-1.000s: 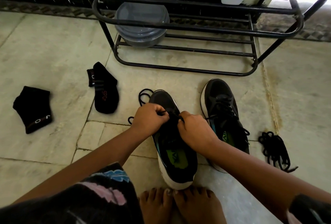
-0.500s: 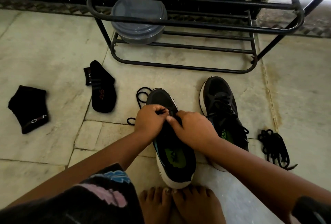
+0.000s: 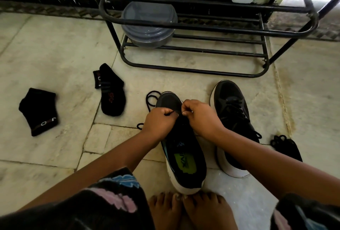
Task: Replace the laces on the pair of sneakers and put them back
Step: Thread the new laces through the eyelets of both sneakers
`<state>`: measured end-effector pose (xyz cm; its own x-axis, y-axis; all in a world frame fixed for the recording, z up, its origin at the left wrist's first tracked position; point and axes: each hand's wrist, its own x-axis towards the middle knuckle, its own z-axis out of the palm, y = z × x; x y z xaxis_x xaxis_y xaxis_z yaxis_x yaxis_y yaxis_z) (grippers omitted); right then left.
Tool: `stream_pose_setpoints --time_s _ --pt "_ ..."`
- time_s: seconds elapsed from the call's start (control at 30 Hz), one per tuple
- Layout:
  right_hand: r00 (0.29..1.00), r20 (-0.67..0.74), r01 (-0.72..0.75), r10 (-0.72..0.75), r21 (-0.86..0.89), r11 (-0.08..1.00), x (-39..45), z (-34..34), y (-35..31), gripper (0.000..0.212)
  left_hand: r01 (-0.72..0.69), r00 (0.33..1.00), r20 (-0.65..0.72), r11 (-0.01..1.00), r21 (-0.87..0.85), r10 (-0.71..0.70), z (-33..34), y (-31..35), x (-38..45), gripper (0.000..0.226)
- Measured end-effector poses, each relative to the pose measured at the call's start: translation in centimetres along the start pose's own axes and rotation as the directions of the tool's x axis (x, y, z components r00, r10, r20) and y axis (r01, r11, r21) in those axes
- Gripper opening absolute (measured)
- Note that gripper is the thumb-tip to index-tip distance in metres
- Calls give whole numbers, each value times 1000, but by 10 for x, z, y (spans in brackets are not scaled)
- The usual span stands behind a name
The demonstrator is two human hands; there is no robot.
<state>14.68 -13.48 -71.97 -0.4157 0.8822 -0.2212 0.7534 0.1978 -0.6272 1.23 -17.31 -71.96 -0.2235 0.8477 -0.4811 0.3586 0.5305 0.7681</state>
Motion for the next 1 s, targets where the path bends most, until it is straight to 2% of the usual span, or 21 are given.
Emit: stream_pose_setpoints --time_s 0.07,0.17,0.33,0.43,0.53,0.67,0.77,0.87,1.0 --pt "999 -15 48 -49 -43 998 -2 -7 -8 14 30 999 16 1000 -10 -30 -6 6 -1 25" --pt "987 -108 110 -116 -55 992 -5 -28 -26 16 -5 1000 21 1000 9 4 -19 14 -4 32" --pt "937 -252 219 -241 -112 969 -12 -76 -61 18 -179 980 -78 982 64 184 -54 42 -16 30" --pt "925 -234 262 -301 -181 948 -26 -102 -88 16 -378 912 -115 916 137 393 -80 70 -31 29" --pt "888 -263 317 -378 -245 916 -40 -134 -118 13 -505 846 -107 850 148 522 -102 98 -46 29" --pt "837 -310 347 -451 -336 876 -58 -173 -149 16 -607 778 -160 793 54 607 -128 136 -71 29" --pt "811 -345 328 -472 -400 856 -74 -205 -178 17 -684 700 -243 728 41 672 -147 167 -94 22" --pt "753 -413 330 -512 -436 837 -88 -242 -209 17 -720 644 -306 690 66 701 -161 196 -112 12" --pt "676 -458 324 -577 -520 791 -111 -287 -240 17 -751 588 -332 650 114 737 -170 221 -134 12"
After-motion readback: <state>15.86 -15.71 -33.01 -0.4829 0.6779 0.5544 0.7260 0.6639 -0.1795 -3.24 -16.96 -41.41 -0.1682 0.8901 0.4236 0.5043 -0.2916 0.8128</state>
